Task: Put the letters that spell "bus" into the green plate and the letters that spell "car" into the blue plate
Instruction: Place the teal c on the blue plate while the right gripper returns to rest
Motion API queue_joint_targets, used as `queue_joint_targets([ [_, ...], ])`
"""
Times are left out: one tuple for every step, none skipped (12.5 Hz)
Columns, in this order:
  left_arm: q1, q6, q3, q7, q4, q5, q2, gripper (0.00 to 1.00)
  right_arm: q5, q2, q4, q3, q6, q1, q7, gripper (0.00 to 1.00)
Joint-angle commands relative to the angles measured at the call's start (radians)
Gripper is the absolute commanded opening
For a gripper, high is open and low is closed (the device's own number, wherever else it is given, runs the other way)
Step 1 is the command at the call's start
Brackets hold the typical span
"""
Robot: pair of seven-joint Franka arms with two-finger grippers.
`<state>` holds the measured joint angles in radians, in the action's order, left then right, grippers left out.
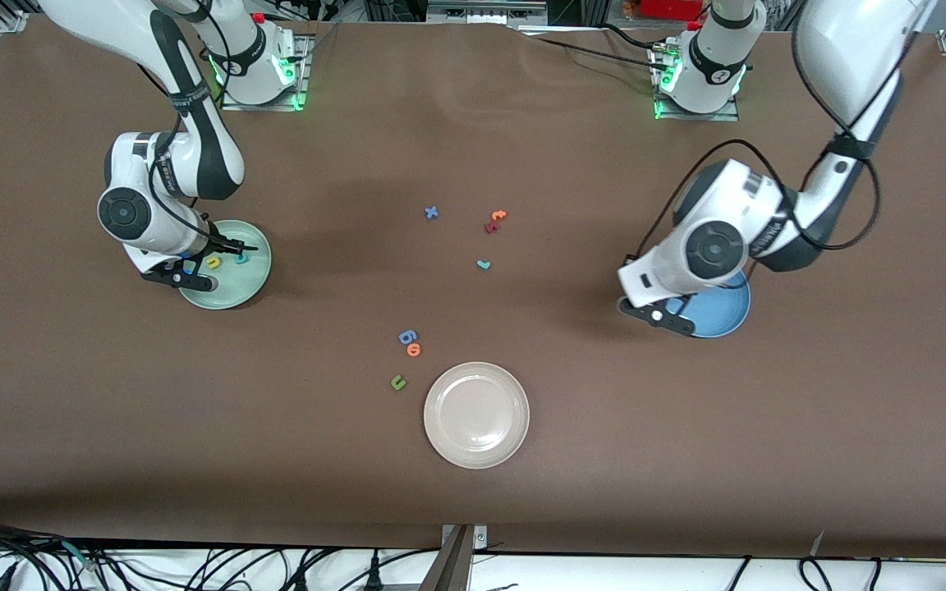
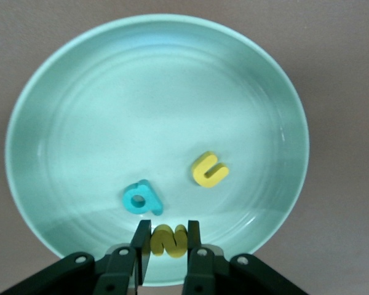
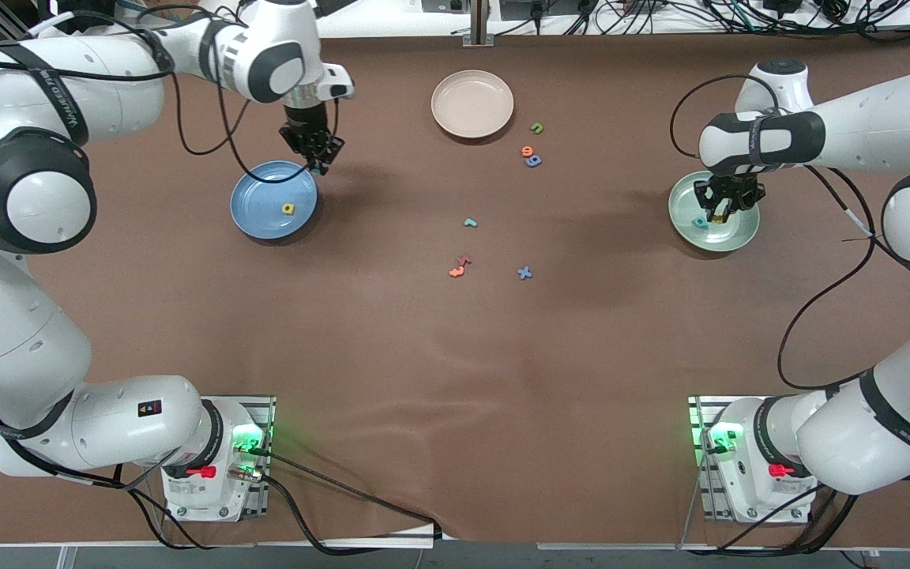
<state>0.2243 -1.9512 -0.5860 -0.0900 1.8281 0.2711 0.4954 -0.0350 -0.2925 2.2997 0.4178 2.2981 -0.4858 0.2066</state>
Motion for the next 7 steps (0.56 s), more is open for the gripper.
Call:
queue_joint_targets([
  [0.076,0.014,-0.009,0.184,0.007,0.005,0.009,0.16,-0.016,0.044,0.030,0.030,0.007,0.003,-0.070,0.26],
  [0.101,0.014,-0.009,0.226,0.008,0.028,0.018,0.16,-0.016,0.044,0.030,0.032,0.007,0.004,-0.070,0.60],
  [0.122,0.014,-0.009,0.243,0.010,0.043,0.029,0.16,-0.016,0.044,0.030,0.032,0.007,0.004,-0.070,0.74],
  [0.130,0.012,-0.006,0.269,0.008,0.063,0.058,0.16,-0.016,0.044,0.030,0.033,0.007,0.004,-0.069,0.92],
  [0.138,0.008,-0.003,0.279,0.004,0.100,0.080,0.18,-0.016,0.047,0.026,0.033,0.006,0.004,-0.069,0.99],
  [0.139,0.006,-0.002,0.280,-0.003,0.135,0.100,0.19,-0.016,0.055,0.023,0.035,0.001,0.004,-0.070,0.99],
  [0.145,0.005,-0.002,0.280,-0.006,0.158,0.115,0.27,-0.016,0.074,0.000,0.035,-0.029,0.004,-0.070,0.99],
])
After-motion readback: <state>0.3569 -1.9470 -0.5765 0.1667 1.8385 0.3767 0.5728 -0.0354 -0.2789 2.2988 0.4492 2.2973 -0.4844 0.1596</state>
